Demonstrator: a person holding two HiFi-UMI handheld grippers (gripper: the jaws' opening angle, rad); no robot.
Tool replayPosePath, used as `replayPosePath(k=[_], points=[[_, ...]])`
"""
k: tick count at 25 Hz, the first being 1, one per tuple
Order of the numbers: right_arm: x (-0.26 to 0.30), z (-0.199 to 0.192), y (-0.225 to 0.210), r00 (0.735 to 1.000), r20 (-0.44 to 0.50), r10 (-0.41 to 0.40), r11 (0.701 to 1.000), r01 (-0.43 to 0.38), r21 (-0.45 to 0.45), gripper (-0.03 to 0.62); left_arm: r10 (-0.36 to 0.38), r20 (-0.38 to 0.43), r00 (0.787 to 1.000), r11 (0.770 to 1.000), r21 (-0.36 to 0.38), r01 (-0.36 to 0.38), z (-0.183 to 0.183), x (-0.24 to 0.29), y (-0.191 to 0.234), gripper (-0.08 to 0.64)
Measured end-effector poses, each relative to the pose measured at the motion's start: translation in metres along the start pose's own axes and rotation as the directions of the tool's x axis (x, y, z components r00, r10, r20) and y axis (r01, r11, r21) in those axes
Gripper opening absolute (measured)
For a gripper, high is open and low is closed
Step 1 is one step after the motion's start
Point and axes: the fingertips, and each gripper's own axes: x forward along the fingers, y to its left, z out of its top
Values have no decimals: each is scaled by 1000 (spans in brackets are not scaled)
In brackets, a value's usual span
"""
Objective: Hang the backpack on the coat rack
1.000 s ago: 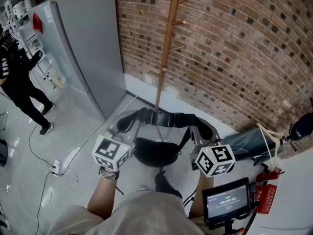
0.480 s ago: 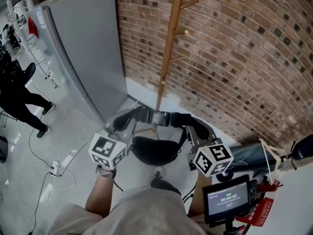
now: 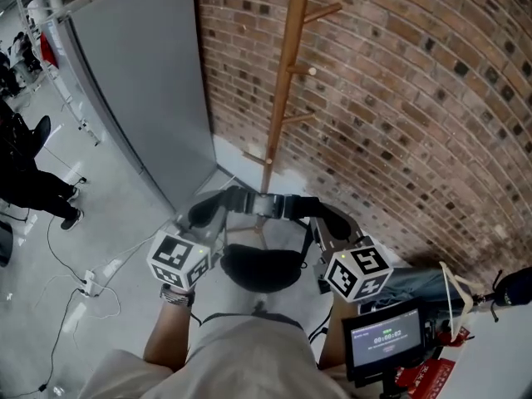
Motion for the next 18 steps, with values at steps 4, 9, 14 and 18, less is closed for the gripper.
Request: replayPosePath(k=[4,9,14,18], points=[[12,5,-14,999,1,32,999,-32,29,8,28,0,1000,1000,-6,-28,0,15,5,5],[26,12,-27,997,6,75,997,-75,34,7,60,10,998,998,-18,-59,1,32,11,5],[38,18,-39,995,3,96,995,-96,15,8,85,15,996,996,-28,-85,2,46,18,5],[53,21,-48,995,-2,101,995,-101,-1,8,109,16,994,993,-39,-108,0,55,26,4]])
